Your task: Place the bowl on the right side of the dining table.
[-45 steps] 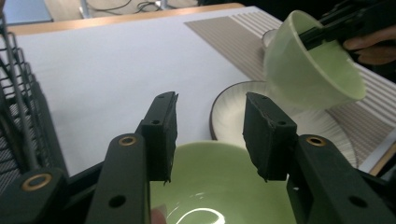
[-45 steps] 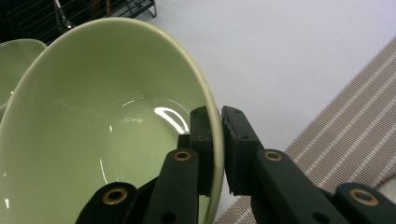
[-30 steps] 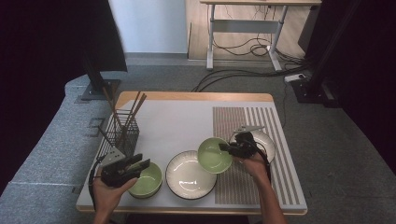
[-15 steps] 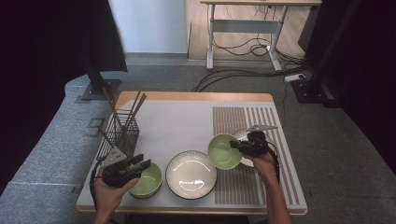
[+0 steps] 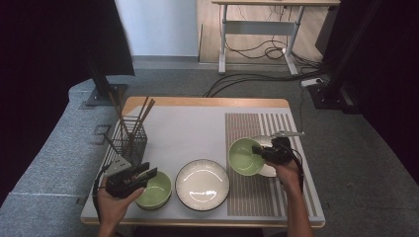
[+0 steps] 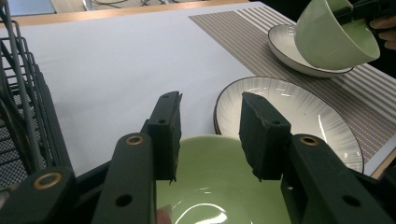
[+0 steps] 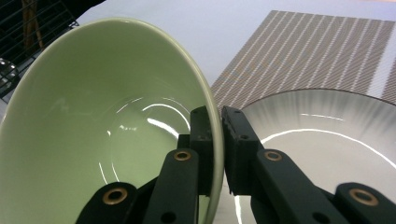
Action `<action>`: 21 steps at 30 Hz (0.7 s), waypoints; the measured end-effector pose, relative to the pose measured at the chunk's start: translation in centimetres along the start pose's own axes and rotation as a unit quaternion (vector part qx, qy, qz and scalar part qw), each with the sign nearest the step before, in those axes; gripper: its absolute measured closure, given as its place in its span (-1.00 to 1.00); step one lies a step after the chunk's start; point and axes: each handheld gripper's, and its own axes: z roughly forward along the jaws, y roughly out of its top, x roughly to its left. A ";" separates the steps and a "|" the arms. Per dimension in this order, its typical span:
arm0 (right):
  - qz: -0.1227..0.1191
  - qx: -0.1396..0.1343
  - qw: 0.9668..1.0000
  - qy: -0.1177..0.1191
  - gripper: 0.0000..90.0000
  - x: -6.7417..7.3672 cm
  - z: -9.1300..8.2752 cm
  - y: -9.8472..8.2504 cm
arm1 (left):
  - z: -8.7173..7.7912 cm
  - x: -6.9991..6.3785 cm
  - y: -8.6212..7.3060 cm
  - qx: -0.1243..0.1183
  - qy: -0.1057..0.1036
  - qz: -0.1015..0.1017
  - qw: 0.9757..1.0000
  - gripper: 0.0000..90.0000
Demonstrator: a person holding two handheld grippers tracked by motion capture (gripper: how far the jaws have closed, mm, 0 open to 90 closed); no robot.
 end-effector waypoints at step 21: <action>0.039 -0.018 0.998 -0.037 0.86 -3.2 -1.6 -0.3 | 0.0 0.3 -0.1 0.004 0.003 -0.001 1.000 0.31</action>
